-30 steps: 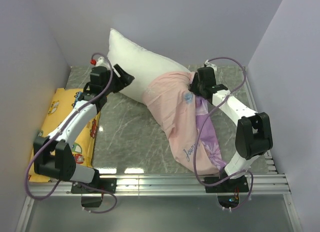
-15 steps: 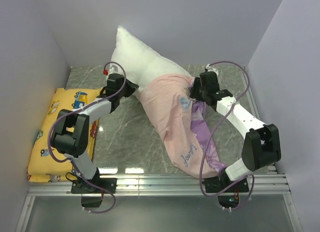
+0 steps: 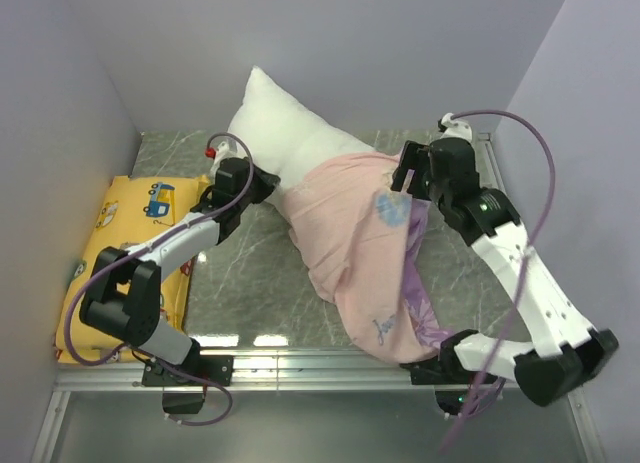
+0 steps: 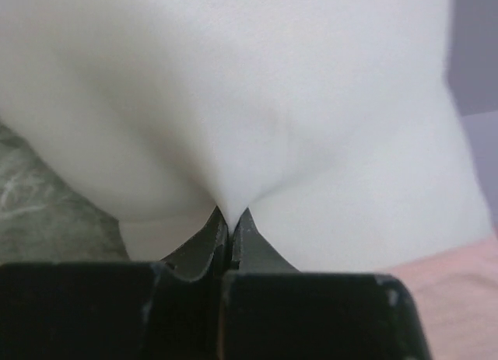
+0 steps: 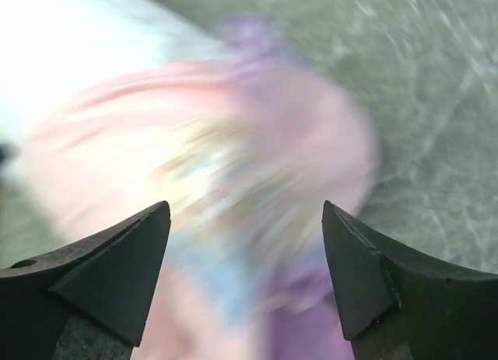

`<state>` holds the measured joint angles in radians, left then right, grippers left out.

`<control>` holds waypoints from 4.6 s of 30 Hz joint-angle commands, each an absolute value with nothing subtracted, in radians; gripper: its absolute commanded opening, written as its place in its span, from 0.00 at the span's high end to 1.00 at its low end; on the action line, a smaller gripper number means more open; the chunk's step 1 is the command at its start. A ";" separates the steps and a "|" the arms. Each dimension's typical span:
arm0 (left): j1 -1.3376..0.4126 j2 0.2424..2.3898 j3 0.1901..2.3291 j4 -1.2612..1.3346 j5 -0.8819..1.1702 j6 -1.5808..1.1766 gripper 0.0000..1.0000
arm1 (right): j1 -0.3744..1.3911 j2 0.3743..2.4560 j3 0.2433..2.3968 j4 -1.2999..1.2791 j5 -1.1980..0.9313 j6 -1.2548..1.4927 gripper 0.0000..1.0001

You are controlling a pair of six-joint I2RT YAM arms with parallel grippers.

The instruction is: Remove the pillowcase from the pillow

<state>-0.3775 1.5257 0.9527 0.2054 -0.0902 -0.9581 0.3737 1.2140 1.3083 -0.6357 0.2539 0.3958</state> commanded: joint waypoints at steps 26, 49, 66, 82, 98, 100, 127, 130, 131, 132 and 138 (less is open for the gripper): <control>-0.390 1.474 1.115 0.107 -0.146 -0.902 1.00 | 0.659 1.077 1.052 -0.731 0.575 0.542 1.00; -0.114 1.749 1.308 0.032 0.121 -0.865 1.00 | 0.342 0.828 1.681 -1.019 0.583 0.454 1.00; -0.112 1.850 1.339 0.057 0.213 -0.893 1.00 | 0.342 0.876 1.940 -1.017 0.476 0.423 1.00; -0.127 1.813 1.267 0.092 0.248 -0.891 0.99 | 0.342 0.985 1.691 -0.812 0.405 0.417 1.00; -0.189 1.778 1.253 0.107 0.265 -0.894 1.00 | 0.063 0.911 0.913 -0.516 0.207 0.551 1.00; -0.199 1.778 1.253 0.110 0.265 -0.900 0.99 | 0.020 0.916 0.777 -0.433 0.157 0.584 1.00; -0.310 1.456 1.258 -0.090 0.184 -0.764 0.34 | -0.073 0.865 0.919 -0.551 0.201 0.543 0.03; -0.348 1.353 1.227 -0.133 0.138 -0.735 0.30 | 0.096 0.832 0.968 -0.564 0.271 0.557 0.02; -0.371 1.327 1.218 -0.159 0.126 -0.726 0.30 | 0.159 0.824 0.976 -0.566 0.281 0.563 0.02; -0.383 1.297 1.195 -0.172 0.114 -0.703 0.30 | 0.184 0.813 0.985 -0.565 0.281 0.568 0.02; -0.420 0.961 0.990 -0.265 0.003 -0.627 0.23 | 0.296 0.712 0.957 -0.538 0.192 0.538 0.01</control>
<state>-0.4213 1.0725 1.0821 -0.1860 0.0937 -0.6918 0.2771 0.7567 0.9386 -0.5472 0.1936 0.5556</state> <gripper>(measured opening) 0.756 0.991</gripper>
